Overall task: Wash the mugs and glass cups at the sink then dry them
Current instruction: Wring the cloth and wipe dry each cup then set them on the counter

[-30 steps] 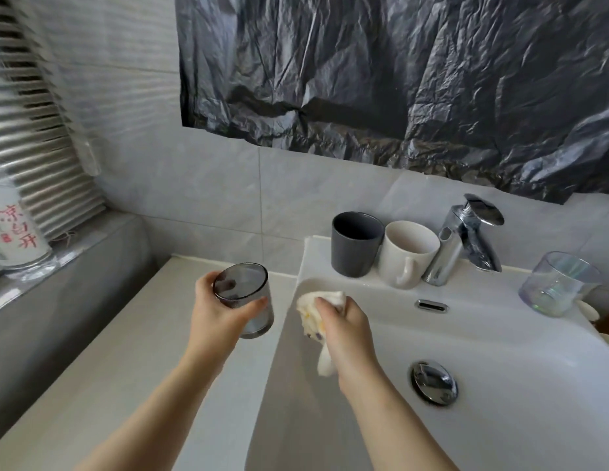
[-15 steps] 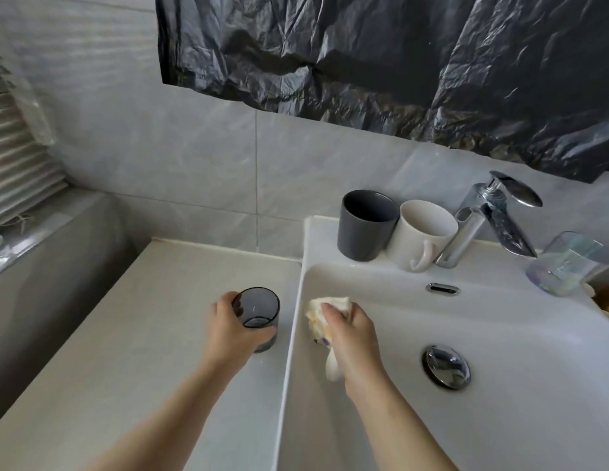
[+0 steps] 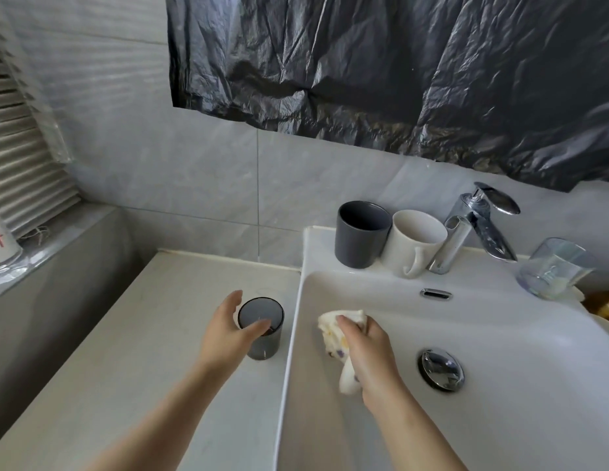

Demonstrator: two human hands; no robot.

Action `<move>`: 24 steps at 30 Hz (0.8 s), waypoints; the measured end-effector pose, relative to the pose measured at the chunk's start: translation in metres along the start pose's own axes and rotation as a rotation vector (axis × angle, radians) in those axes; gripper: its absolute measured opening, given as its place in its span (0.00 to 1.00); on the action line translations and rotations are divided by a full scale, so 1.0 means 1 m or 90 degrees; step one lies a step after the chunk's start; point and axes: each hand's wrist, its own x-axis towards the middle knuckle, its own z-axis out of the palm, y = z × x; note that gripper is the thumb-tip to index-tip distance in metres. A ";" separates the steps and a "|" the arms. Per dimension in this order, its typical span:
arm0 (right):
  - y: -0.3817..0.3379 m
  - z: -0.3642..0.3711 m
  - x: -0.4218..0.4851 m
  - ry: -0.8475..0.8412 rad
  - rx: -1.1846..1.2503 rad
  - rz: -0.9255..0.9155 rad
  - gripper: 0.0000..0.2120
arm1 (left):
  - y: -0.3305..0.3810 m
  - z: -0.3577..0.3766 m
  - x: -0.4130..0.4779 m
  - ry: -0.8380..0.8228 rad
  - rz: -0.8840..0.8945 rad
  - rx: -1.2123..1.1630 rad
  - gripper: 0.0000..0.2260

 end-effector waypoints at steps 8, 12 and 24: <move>-0.021 -0.062 -0.019 0.042 0.039 -0.034 0.05 | 0.093 0.036 -0.043 -0.060 0.100 -0.137 0.16; -0.021 -0.110 -0.026 0.077 0.041 -0.039 0.04 | 0.114 0.089 -0.074 -0.135 0.087 -0.137 0.15; 0.018 -0.271 -0.027 0.112 0.035 -0.009 0.06 | 0.139 0.244 -0.139 -0.214 0.006 -0.115 0.11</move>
